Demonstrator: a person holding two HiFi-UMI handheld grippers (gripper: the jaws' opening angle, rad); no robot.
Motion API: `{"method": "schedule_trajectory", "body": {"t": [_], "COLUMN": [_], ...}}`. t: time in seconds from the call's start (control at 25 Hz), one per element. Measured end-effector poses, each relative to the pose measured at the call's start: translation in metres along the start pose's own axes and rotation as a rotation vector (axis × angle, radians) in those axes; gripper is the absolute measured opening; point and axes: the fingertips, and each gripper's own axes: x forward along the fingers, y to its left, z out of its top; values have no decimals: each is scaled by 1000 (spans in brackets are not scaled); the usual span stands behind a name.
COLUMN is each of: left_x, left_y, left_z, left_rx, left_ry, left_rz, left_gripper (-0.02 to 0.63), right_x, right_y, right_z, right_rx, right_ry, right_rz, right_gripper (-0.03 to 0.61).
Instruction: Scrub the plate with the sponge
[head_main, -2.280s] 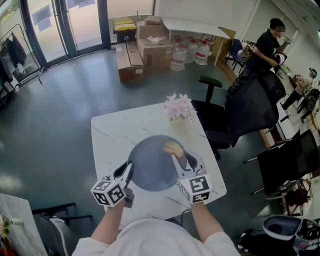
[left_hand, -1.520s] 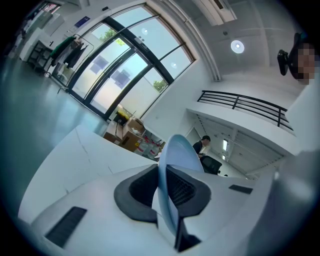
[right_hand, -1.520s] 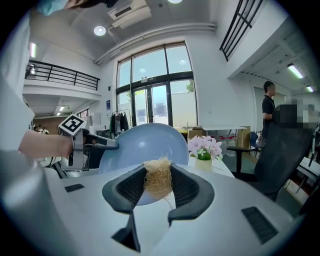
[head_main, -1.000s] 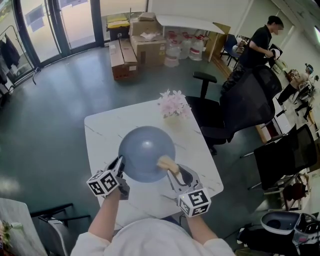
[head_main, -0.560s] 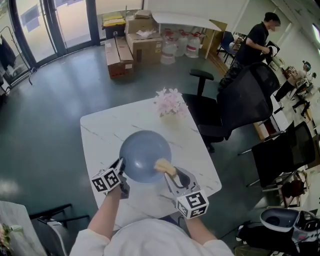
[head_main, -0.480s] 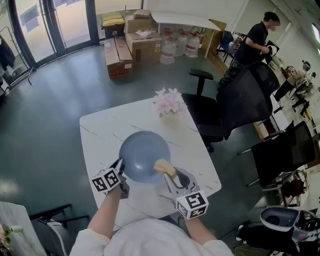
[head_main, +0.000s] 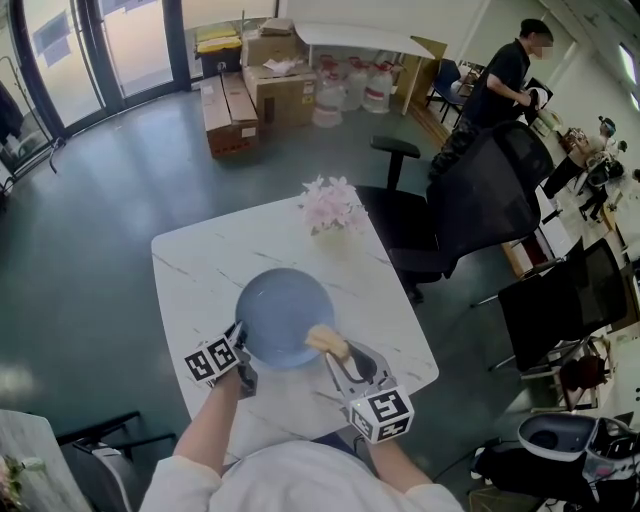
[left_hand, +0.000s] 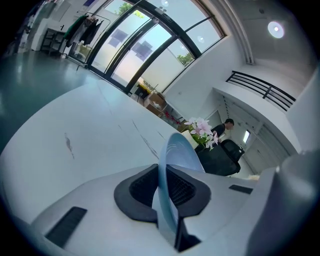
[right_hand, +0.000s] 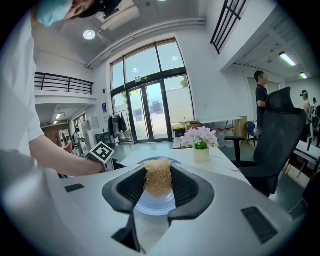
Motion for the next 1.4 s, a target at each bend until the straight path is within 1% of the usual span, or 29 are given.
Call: {"method": "schedule_trajectory", "body": {"t": [0.52,0.68,0.88,1.04,1.2,1.4], "left_x": [13,16,17,16,17,17], "left_y": [17,25,33,39,40,37], "left_z": [-15,-19,-25,-28,-28,-31], "left_rx": [-33,-20,17,32,38,21], "left_ry": [43,78,130,138,136,144], "left_rz": [54,100,148,186,192,164], "left_gripper": [44,43,43,43,43,44], "right_x": [3,5,5,4,5,4], "right_y": [-3,-2,2,4,5,6], "right_z": [-2,-3,-3,-3,-4,-2], "right_rx": [6,9,8,9,8,5], "right_ry": [0,3,3,4,4,2], "right_rz": [1,5,9,11,12,21], "right_gripper": [150,150,150,150,150,150]}}
